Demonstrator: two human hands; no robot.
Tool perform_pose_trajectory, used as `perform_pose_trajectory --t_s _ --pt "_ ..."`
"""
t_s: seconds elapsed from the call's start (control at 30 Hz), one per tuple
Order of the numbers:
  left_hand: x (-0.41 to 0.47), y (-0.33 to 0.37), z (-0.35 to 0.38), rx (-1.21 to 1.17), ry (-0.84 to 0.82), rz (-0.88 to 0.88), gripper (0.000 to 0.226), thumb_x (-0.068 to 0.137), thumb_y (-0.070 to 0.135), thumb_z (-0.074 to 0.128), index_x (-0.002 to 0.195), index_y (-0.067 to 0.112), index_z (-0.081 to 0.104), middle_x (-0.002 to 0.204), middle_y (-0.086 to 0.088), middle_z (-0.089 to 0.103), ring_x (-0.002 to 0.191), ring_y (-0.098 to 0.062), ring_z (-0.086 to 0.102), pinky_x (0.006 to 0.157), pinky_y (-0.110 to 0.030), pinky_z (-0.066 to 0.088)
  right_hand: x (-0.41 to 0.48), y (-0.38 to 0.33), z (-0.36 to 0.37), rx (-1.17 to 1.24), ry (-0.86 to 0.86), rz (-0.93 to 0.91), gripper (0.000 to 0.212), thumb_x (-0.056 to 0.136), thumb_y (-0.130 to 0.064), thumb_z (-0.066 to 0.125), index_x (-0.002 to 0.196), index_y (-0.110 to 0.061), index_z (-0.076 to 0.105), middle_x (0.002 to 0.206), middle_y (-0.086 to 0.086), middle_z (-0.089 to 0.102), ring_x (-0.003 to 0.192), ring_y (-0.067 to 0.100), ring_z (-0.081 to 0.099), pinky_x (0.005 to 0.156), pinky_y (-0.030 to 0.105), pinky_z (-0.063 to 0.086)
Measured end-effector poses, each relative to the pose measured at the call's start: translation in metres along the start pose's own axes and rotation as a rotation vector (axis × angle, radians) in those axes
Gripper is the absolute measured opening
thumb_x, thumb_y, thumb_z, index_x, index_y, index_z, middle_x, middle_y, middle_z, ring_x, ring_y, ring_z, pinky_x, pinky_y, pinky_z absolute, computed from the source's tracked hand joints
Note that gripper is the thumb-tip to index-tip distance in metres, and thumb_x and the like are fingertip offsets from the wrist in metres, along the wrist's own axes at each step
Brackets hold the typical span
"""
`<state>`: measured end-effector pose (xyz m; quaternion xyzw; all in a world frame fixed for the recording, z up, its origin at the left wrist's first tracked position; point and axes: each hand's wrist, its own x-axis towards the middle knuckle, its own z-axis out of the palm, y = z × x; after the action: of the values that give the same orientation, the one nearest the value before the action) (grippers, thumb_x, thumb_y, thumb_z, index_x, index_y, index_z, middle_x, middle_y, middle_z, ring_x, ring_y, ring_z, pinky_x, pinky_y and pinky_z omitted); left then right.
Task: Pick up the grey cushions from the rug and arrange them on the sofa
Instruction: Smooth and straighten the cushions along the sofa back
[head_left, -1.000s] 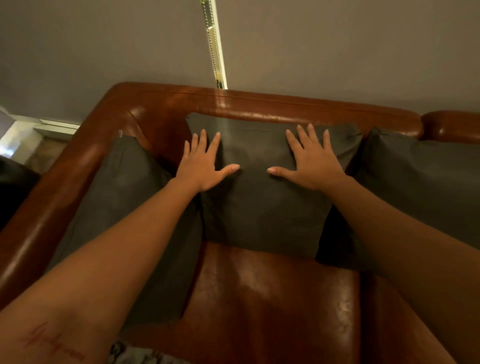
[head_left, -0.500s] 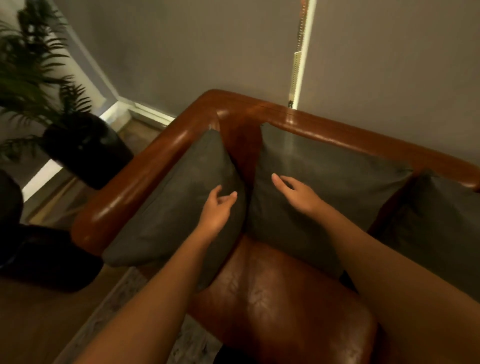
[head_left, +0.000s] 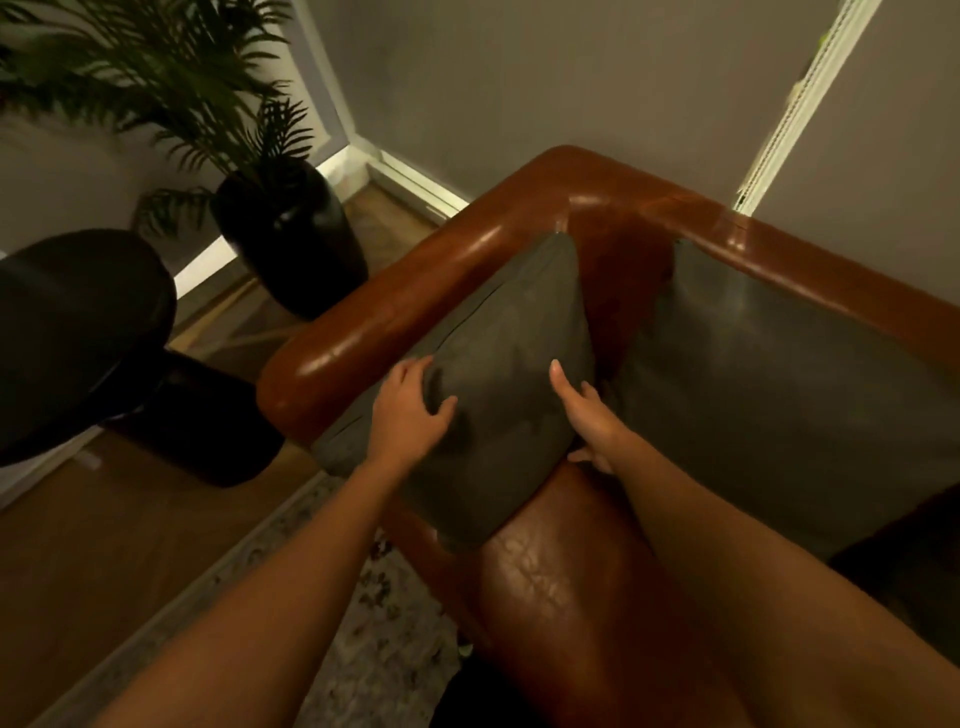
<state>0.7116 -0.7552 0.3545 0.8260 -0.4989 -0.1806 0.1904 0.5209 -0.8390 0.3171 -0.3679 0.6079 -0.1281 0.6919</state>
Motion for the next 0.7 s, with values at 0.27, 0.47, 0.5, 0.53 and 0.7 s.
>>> perform_pose_trajectory --t_s 0.27,0.47,0.5,0.53,0.7 --pt "0.065 -0.015 0.005 0.288 -0.184 0.036 0.124 0.062 0.080 0.057 0.151 0.019 -0.004 0.159 -0.009 0.000 0.147 -0.028 0.002 0.119 -0.040 0.004 0.051 0.016 0.047 0.434 0.192 0.198 0.135 0.051 -0.082 0.066 0.149 -0.038 -0.016 0.161 -0.002 0.005 0.142 0.038 0.024 0.102 0.074 0.024" --pt "0.085 -0.034 0.012 0.251 -0.289 0.060 0.131 0.052 0.089 0.047 0.151 0.022 -0.006 0.160 -0.005 0.004 0.146 -0.024 0.009 0.119 -0.041 0.011 0.079 0.038 0.064 0.648 0.265 0.210 0.142 0.041 -0.092 0.058 0.151 -0.036 -0.011 0.162 -0.001 0.004 0.145 0.032 0.021 0.113 0.059 0.024" --pt "0.088 -0.035 0.012 0.227 -0.301 0.069 0.131 0.052 0.089 0.047 0.152 0.022 -0.005 0.160 -0.004 0.006 0.146 -0.022 0.011 0.119 -0.040 0.015 0.084 0.037 0.071 0.688 0.240 0.206 0.147 0.033 -0.096 0.056 0.150 -0.039 -0.013 0.162 -0.002 0.001 0.146 0.031 0.019 0.114 0.058 0.024" --pt "0.091 -0.037 0.012 0.199 -0.312 0.077 0.130 0.053 0.088 0.048 0.152 0.022 -0.004 0.160 -0.002 0.008 0.146 -0.021 0.014 0.118 -0.040 0.017 0.087 0.034 0.077 0.722 0.217 0.199 0.149 0.030 -0.098 0.054 0.148 -0.041 -0.016 0.162 -0.003 -0.002 0.147 0.030 0.017 0.114 0.058 0.024" --pt "0.112 -0.039 0.007 0.123 -0.336 0.128 0.126 0.057 0.079 0.059 0.152 0.021 0.001 0.158 0.000 0.015 0.143 -0.018 0.022 0.114 -0.035 0.023 0.104 0.015 0.097 0.692 0.284 0.226 0.126 0.056 -0.093 0.047 0.147 -0.040 -0.022 0.160 -0.001 -0.021 0.149 0.027 -0.002 0.118 0.056 0.016"
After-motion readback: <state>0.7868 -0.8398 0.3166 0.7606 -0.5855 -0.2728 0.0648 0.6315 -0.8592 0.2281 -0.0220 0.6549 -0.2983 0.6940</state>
